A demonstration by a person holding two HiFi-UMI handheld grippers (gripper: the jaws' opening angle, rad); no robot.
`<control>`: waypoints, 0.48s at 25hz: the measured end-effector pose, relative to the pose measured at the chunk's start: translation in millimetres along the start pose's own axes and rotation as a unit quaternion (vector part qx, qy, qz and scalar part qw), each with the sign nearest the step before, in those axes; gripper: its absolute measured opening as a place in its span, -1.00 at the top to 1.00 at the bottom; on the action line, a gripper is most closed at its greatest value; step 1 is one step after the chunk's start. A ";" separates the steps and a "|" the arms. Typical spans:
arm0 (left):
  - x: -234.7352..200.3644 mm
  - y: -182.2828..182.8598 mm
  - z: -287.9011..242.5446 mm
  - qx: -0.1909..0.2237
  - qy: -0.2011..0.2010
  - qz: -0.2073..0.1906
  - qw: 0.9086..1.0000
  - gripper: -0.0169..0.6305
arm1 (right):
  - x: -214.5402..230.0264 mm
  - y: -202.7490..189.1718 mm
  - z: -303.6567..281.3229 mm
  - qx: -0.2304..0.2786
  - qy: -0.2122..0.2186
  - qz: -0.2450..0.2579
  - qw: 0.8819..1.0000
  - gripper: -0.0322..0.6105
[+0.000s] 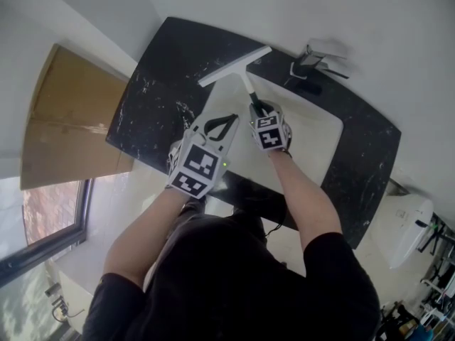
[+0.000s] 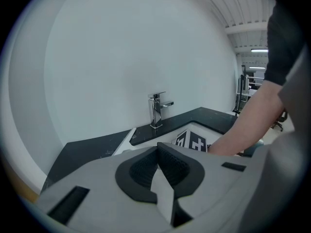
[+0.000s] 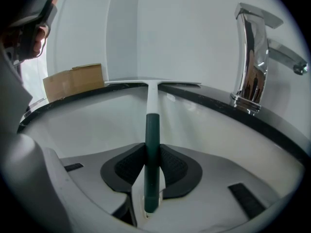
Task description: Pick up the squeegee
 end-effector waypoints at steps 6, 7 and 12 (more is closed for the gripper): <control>-0.7 6.4 7.3 0.012 0.002 -0.001 1.000 0.94 | -10.0 14.6 21.1 0.027 -0.001 0.004 1.000 0.59; -0.7 7.7 9.2 0.014 0.002 -0.002 1.000 0.94 | -11.9 16.9 25.3 0.029 -0.001 0.004 1.000 0.59; -1.6 11.9 20.2 0.025 0.005 -0.004 1.000 0.94 | -20.9 31.5 49.3 0.053 -0.001 0.007 0.999 0.59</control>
Point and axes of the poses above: the fingertips, and each gripper's own axes: z backward along the fingers, x to its right, y out of its top, the point moved 1 cm from there along z, backward along the fingers, and after that the axes turned 8 degrees about y, right-handed, at the moved point
